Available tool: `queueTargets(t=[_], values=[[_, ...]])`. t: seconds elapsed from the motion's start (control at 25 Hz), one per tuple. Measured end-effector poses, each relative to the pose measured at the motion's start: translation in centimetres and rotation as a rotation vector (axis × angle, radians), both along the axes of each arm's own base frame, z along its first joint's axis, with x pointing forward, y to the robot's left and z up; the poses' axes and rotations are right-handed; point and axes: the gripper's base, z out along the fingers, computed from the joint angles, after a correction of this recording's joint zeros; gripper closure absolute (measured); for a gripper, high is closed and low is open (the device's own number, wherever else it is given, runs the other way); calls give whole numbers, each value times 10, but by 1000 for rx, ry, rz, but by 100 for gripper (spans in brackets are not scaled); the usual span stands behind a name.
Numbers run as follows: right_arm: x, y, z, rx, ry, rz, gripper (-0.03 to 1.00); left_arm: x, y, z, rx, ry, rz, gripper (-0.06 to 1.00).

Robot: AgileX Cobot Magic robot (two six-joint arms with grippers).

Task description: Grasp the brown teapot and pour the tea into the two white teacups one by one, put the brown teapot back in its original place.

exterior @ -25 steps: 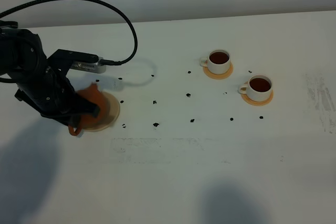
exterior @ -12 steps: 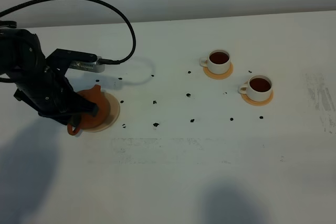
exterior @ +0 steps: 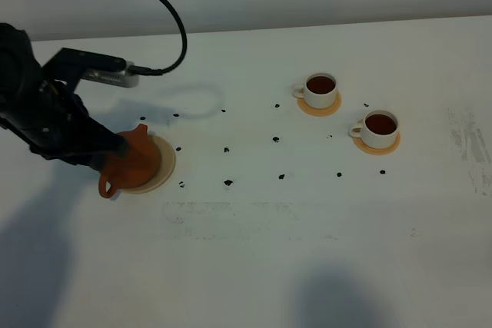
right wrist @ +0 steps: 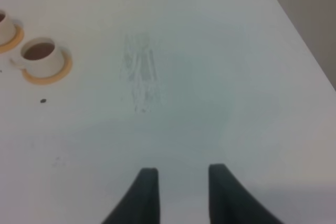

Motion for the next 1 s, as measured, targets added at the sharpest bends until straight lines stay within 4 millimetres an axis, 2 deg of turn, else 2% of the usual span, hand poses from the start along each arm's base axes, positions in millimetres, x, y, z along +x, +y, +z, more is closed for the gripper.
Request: queueTargets(t=[0.32,0.48,0.56,0.64,0.76,1.0], values=[[0,0,0,0,0,0,74,-24,62,37,49,31,197,59],[0,0,0,0,0,0,74,-49,84,68,47,-10,283,59],[0,0,0,0,0,0,74,-68,92,84,39,-59,326,59],[0,0,0,0,0,0,74,-90,97,91,11,-90,376,59],[0,0,0,0,0,0,74,-124,101,89,-51,-111,462,59],[0,0,0,0,0,0,74,-188,82,86,-180,-206,537,58]])
